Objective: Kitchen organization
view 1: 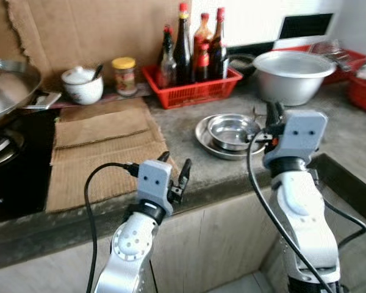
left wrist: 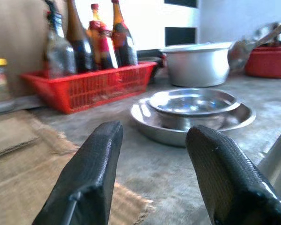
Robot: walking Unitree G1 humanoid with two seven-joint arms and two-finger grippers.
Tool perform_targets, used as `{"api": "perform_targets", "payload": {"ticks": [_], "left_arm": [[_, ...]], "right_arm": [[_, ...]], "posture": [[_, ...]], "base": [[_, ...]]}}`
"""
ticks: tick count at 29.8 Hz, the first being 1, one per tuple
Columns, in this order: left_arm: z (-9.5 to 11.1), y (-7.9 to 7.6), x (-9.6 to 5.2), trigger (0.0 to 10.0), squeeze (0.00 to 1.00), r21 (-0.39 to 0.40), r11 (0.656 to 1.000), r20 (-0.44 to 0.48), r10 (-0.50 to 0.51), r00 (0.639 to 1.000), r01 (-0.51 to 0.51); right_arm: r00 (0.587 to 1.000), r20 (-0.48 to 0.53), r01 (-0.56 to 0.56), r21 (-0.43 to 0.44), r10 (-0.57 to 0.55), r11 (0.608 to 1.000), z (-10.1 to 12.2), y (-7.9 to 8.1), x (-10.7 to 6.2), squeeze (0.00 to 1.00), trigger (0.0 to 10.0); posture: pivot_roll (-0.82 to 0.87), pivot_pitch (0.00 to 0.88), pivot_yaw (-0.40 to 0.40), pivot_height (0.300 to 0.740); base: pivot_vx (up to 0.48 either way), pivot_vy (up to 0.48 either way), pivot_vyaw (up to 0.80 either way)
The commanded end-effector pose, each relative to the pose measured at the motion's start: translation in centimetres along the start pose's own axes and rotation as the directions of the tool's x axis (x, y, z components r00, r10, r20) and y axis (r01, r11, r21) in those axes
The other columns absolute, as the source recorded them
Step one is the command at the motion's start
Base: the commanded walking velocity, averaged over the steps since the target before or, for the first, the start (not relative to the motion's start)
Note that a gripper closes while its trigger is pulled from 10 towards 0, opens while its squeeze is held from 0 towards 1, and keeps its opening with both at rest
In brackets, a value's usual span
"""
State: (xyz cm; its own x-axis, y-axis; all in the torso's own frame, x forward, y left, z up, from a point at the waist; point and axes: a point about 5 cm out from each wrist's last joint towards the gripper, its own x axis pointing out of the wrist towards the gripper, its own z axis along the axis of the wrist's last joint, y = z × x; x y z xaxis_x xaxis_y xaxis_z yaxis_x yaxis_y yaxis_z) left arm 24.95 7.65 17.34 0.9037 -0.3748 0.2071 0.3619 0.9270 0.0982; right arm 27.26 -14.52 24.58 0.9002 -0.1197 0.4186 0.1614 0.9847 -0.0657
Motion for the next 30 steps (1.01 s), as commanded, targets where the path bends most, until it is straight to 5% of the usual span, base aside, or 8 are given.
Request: {"api": "perform_targets", "payload": {"ticks": [1,10,14,30], "left_arm": [[-0.1,-0.4,0.2,10.0,0.0,0.001,1.0,-0.006,-0.031,1.0,0.031],[0.0,-0.4,0.4,10.0,0.0,0.008,0.999,0.0,-0.044,0.999,0.044],[0.2,-0.6,0.7,10.0,0.0,-0.067,0.997,-0.001,-0.041,0.999,0.041],[-0.3,-0.4,0.6,10.0,0.0,-0.035,0.999,-0.025,-0.038,0.999,0.037]], "right_arm": [[0.998,-0.01,0.066,-0.037,-0.066,0.997,-0.1,-1.1,-0.2,0.0,0.0],[0.996,-0.015,0.092,-0.065,-0.093,0.994,-0.4,-1.3,-0.9,0.0,0.0],[0.995,-0.003,0.095,-0.096,-0.096,0.991,-0.3,-1.3,-1.1,0.0,0.0],[0.995,-0.001,0.096,-0.178,-0.097,0.979,-0.7,-1.2,-1.8,0.0,0.0]], "posture": [[0.02,0.016,0.011,0.74],[0.02,0.016,0.019,0.74],[0.01,0.017,0.025,0.74],[0.01,0.017,0.027,0.74]], "base": [[0.0,0.292,-0.78],[0.0,0.16,-0.78],[0.0,-0.399,-0.78],[0.112,-0.261,-0.78]]}}
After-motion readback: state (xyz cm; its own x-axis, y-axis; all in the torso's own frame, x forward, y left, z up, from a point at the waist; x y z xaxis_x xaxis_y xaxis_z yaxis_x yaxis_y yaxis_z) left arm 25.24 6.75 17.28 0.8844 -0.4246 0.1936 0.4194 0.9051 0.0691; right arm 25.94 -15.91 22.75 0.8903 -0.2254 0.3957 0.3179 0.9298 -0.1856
